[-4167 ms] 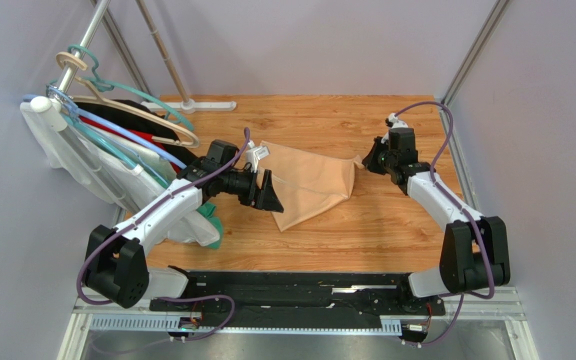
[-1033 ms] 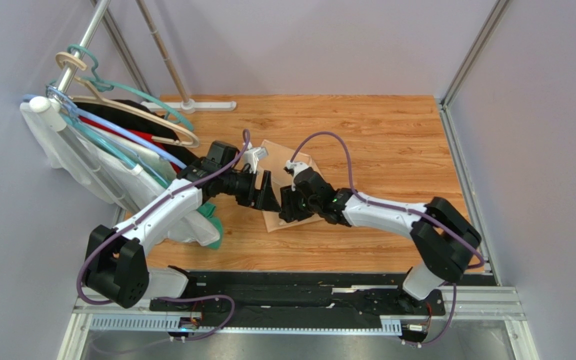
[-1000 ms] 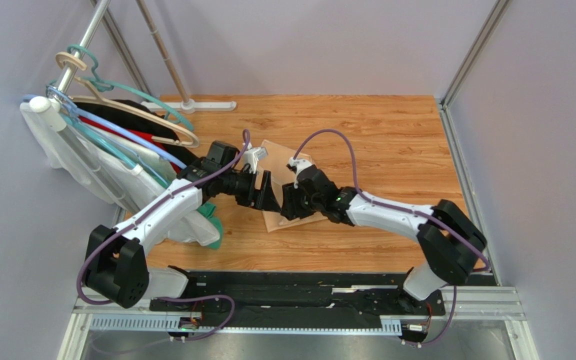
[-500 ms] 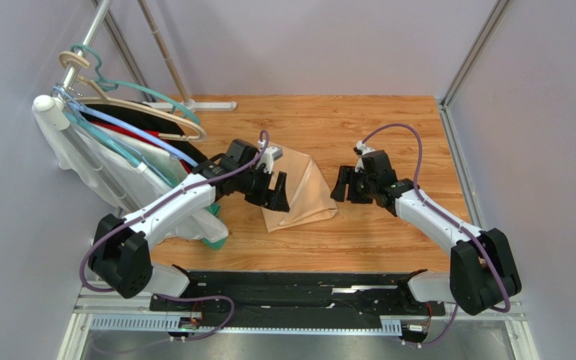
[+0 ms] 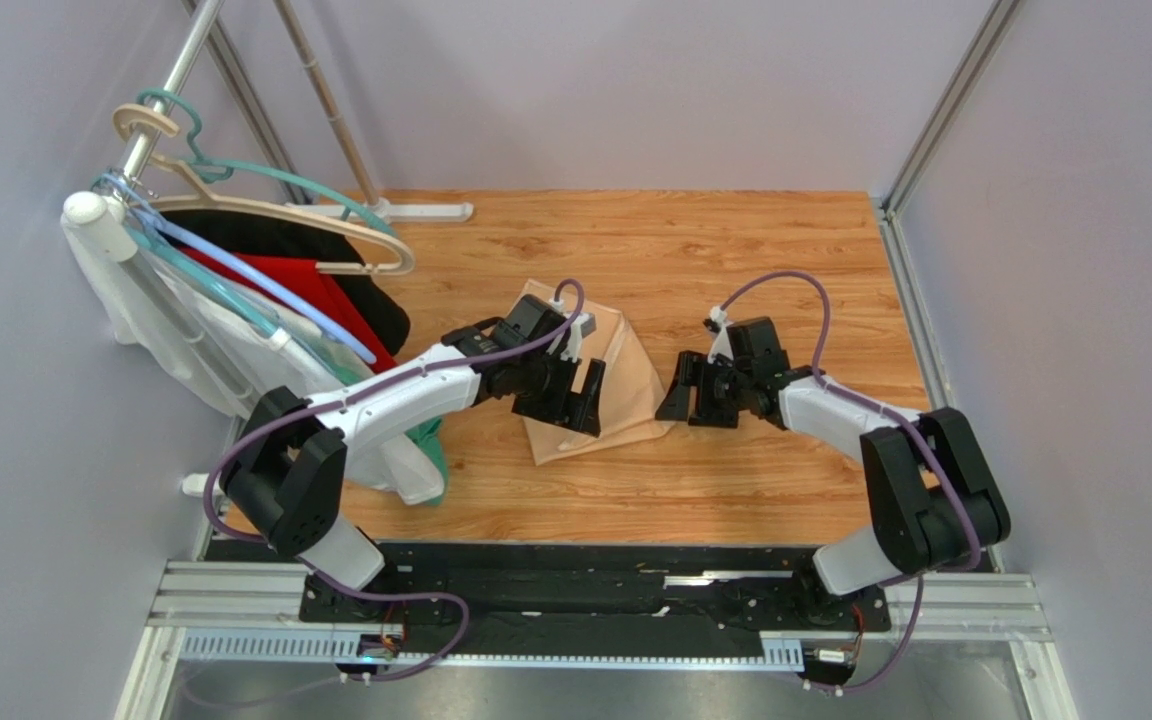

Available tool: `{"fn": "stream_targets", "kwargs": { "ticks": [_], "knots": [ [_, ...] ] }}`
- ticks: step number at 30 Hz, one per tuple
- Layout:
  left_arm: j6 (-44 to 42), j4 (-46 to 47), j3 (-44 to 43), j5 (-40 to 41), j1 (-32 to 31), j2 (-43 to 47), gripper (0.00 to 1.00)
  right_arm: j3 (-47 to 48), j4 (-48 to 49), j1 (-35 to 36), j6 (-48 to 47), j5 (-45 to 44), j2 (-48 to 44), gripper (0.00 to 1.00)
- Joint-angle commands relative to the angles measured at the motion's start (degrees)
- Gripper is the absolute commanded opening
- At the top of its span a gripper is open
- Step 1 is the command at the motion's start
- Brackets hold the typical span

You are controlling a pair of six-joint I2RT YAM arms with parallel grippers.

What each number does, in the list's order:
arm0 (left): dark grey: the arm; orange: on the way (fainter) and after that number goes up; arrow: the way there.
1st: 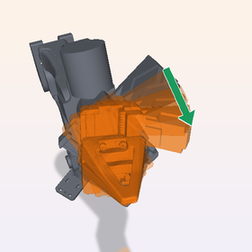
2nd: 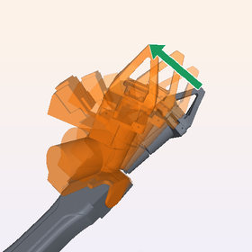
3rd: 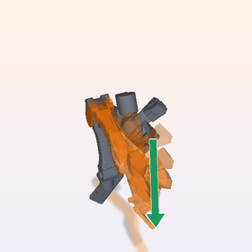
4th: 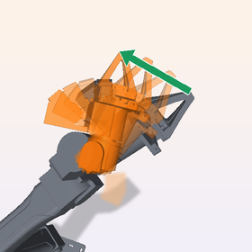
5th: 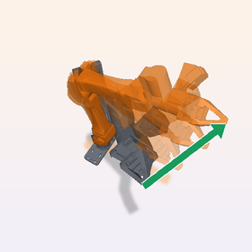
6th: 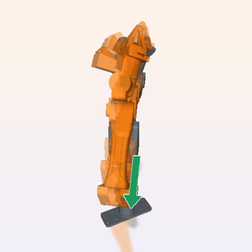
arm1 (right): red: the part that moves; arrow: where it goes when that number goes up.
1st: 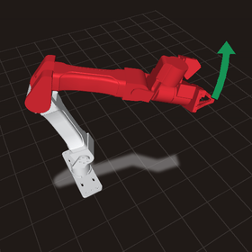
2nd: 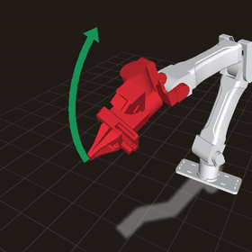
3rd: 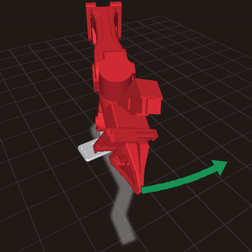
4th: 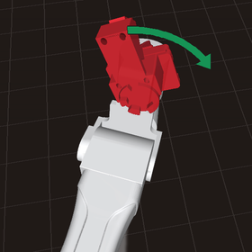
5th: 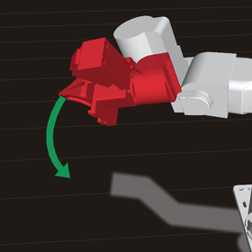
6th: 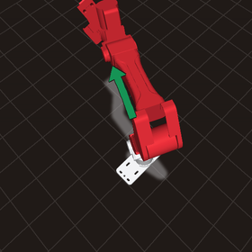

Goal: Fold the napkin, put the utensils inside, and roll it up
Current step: Fold the napkin

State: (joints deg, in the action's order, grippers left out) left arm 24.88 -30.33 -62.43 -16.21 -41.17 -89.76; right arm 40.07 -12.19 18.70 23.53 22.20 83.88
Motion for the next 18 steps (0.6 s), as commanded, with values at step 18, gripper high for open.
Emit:
{"fn": "stream_targets", "kwargs": {
  "ticks": [18],
  "knots": [
    [4.1,6.3,9.8,11.4,7.4,2.5,0.89,8.2,7.4,-1.9,-3.8,4.6,14.6,0.49]
  ]
}}
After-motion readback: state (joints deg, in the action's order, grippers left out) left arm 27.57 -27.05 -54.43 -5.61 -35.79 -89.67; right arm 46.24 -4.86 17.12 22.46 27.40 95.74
